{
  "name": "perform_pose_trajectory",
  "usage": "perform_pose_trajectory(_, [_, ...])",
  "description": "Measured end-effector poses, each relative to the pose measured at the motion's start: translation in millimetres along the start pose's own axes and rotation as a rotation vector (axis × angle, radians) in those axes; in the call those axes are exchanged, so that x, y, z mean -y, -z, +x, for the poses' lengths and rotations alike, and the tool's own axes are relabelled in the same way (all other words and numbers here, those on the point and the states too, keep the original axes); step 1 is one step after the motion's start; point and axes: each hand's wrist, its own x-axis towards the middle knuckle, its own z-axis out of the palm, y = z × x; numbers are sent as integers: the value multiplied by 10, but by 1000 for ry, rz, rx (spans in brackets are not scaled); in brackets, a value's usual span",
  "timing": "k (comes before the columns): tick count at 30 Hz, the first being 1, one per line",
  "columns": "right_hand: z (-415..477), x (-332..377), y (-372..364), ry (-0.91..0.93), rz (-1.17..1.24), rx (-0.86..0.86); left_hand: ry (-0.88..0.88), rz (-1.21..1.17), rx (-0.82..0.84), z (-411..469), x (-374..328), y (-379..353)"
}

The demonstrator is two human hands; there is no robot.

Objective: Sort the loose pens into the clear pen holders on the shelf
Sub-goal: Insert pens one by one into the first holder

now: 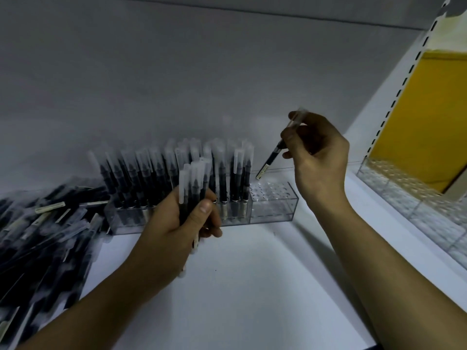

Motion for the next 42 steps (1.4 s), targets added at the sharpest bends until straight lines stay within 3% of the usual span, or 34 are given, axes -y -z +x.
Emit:
perform_pose_trajectory(6, [-46,-44,-33,57,-116,84,70,-68,-19,-14,-56,-45])
perform_pose_trajectory(18, [-141,-140,-96,102,-285,316,26,0,-43,6,-71,-19])
perform_pose_trajectory(25, [-164,-110,-109,68,-360,297,19,23,-75,17,-73,-6])
perform_pose_trajectory(29, [-287,88,-153,132,-108,124,7,17,-63,22,-100,2])
perform_pose_trajectory(32, [-446,210,-263,19,136,344,-22,28,-61,17,-117,-4])
perform_pose_trajectory(35, [-512,237,-307,-71,221,518,-38,36,-63,5,-142,-13])
perform_pose_trajectory(42, [-414,257,-248,-148,270,440,4,-49,-55,19,-74,-16])
